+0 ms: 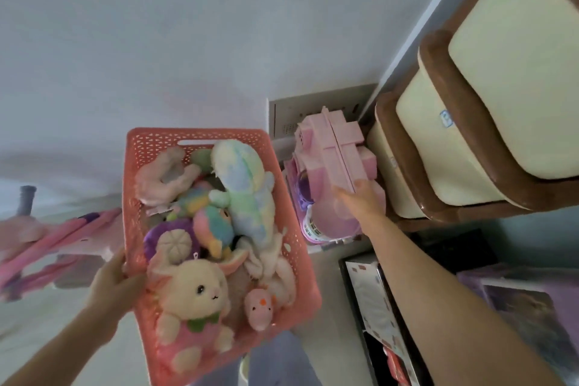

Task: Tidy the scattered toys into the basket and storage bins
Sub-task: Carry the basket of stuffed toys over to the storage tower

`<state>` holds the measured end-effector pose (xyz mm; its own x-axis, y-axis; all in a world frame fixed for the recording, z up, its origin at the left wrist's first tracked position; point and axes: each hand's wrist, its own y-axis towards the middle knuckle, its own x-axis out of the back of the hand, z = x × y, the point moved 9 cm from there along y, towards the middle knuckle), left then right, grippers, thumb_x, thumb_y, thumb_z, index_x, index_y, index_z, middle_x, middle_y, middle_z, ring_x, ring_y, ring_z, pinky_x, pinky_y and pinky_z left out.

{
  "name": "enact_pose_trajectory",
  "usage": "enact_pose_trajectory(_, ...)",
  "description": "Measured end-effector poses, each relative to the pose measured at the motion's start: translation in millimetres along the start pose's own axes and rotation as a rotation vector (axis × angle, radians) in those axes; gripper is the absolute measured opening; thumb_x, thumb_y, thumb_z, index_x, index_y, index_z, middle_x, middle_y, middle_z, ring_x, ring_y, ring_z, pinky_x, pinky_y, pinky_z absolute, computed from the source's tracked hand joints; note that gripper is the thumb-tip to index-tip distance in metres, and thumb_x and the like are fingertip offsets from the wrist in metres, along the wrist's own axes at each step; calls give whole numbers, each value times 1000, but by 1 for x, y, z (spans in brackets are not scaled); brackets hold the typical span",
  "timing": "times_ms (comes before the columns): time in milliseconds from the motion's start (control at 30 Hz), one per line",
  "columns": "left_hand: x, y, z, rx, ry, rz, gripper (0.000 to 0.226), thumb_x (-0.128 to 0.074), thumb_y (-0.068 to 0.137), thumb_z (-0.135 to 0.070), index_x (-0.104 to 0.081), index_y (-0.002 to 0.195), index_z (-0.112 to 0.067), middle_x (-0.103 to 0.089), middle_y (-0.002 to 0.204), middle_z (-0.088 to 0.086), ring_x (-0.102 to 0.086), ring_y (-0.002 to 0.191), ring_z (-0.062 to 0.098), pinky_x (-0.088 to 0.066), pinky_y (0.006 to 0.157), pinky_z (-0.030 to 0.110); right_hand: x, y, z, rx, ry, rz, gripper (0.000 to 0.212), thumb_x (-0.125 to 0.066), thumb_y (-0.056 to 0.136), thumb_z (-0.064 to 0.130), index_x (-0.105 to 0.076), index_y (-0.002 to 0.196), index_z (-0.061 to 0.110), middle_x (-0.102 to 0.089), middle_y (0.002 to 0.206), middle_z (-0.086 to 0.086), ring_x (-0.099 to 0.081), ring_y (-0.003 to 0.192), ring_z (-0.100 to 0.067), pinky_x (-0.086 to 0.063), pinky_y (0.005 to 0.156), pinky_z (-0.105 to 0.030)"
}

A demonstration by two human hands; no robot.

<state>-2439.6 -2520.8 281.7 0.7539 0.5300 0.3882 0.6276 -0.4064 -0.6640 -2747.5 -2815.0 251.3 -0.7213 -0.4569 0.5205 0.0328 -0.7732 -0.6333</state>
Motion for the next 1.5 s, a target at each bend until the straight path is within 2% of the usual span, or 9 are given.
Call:
enact_pose_trajectory(100,-2,13,-4,-17,71,27,40,-53,83,10,-55,113,-17,-66,87,15,-65,76,36,-55,69,48,-4,24,0,-16,-111,-43,64,-63,84,32,-34,137,11,-46,129,-11,-46,119,-30,-35,81,-30)
enact_pose_trajectory(200,-11,24,-5,-14,51,44,42,-55,86,2,-53,120,-23,-67,91,12,-66,76,34,-54,67,43,-15,56,-4,-22,-251,-82,88,-73,72,40,-23,140,16,-35,140,-14,-35,129,-34,-37,100,-45)
enact_pose_trajectory(333,-19,25,2,28,38,10,44,-53,85,7,-54,122,-18,-67,95,17,-66,78,38,-54,71,50,-37,87,-10,-47,-500,-11,122,-76,65,52,11,146,25,7,154,-18,4,142,-39,-8,113,-58)
enact_pose_trajectory(667,-21,17,-6,26,-82,-22,42,-66,63,-1,-61,101,-19,-65,94,23,-62,75,40,-55,67,47,-21,119,-10,-15,-514,-209,114,-78,63,47,0,144,33,-23,144,-21,-25,131,-44,-25,106,-60)
enact_pose_trajectory(833,-17,20,-1,10,-80,-36,32,-51,84,10,-59,106,-12,-64,96,26,-61,74,41,-53,67,45,-28,108,7,77,-538,-228,99,-75,67,43,-10,140,34,-34,135,-21,-33,125,-42,-30,102,-58)
enact_pose_trajectory(967,-12,22,2,25,-76,-26,33,-50,84,11,-58,111,-8,-66,94,25,-63,79,46,-54,69,55,-46,97,-5,38,-593,-210,102,-73,66,50,-6,141,37,-32,135,-23,-32,124,-42,-30,99,-57)
enact_pose_trajectory(1100,-6,25,4,9,-80,-40,38,-51,82,16,-61,108,-10,-70,87,18,-67,59,30,-57,49,37,-52,99,-11,4,-578,-243,103,-72,66,54,-3,141,37,-27,138,-24,-30,125,-43,-29,99,-58)
enact_pose_trajectory(1300,-9,24,1,-4,-107,-4,36,-50,82,14,-57,113,-3,-64,95,28,-61,79,45,-53,69,50,-56,102,-9,7,-492,-92,97,-58,76,63,0,146,31,-12,150,-20,-14,138,-41,-19,108,-58)
enact_pose_trajectory(1500,-1,11,-9,-5,-107,-12,30,-48,82,16,-60,101,-4,-64,87,26,-60,68,37,-53,51,37,-51,44,20,247,-248,-6,62,-49,87,53,-36,138,21,-41,140,-3,-39,129,-23,-34,105,-46)
